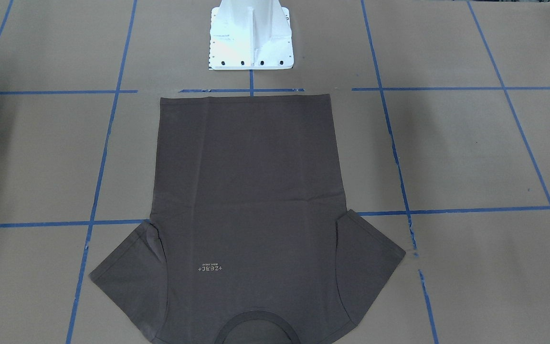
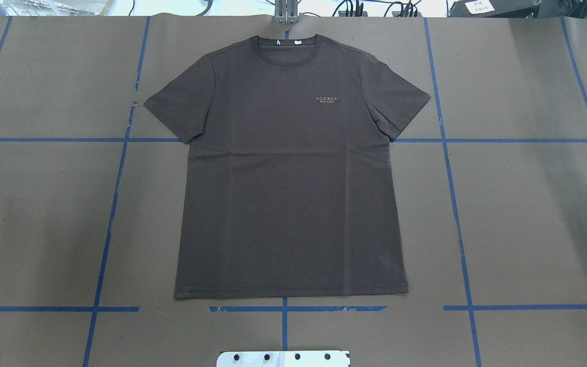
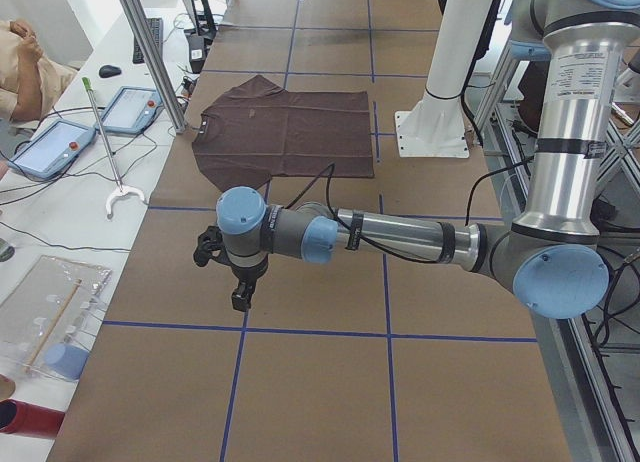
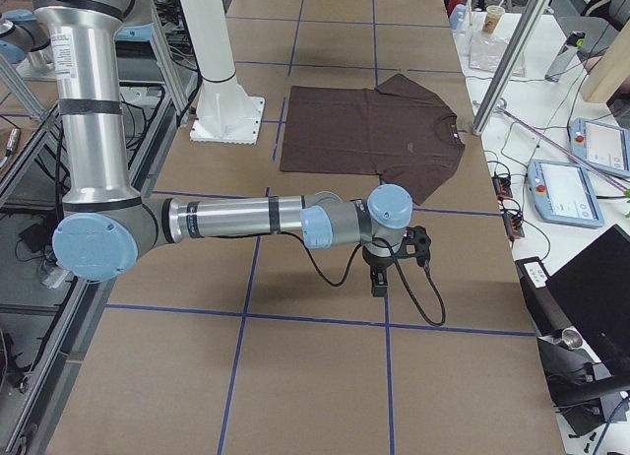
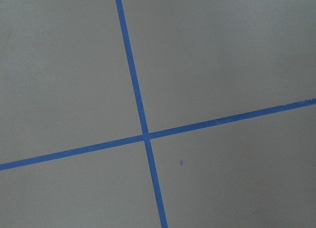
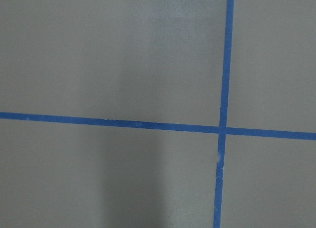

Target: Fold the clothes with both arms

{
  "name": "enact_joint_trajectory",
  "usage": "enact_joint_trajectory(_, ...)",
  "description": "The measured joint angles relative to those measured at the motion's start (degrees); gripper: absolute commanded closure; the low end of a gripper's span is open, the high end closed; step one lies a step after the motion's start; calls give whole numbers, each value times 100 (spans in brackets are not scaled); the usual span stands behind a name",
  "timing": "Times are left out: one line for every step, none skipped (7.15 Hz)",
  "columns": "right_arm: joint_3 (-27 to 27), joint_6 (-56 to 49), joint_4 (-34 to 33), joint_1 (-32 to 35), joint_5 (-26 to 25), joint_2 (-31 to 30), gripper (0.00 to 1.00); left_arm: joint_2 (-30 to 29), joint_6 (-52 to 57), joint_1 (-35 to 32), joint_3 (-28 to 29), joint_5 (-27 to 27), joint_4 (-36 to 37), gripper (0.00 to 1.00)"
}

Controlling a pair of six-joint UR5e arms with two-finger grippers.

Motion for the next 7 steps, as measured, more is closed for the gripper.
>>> enact_joint_trajectory(-8,-7,2,-6,5,-6,0,3,30,0,-5,-2,-26,0)
enact_joint_trajectory(-18,-31,6,-16,-2,-24,0,5,81,0,-12,-6,-71,0)
enact_joint_trajectory(-24,-46,10,-48,-5,-32,0,4,98,0,-23,-6,-97,0)
enact_joint_trajectory(-18,-42,14,-129,-3,-26,0,2,89,3,-36,-5,-106,0)
enact_joint_trajectory(-2,-23,46,-289,-6,0,0,6,73,6,-63,-7,-108,0)
enact_joint_trajectory(-2,133,227,-535,-26,56,0,12,62,8,-83,-35,-110,0)
enact_joint_trajectory(-30,634,569,-851,-60,185,0,16,48,9,-90,-130,-102,0)
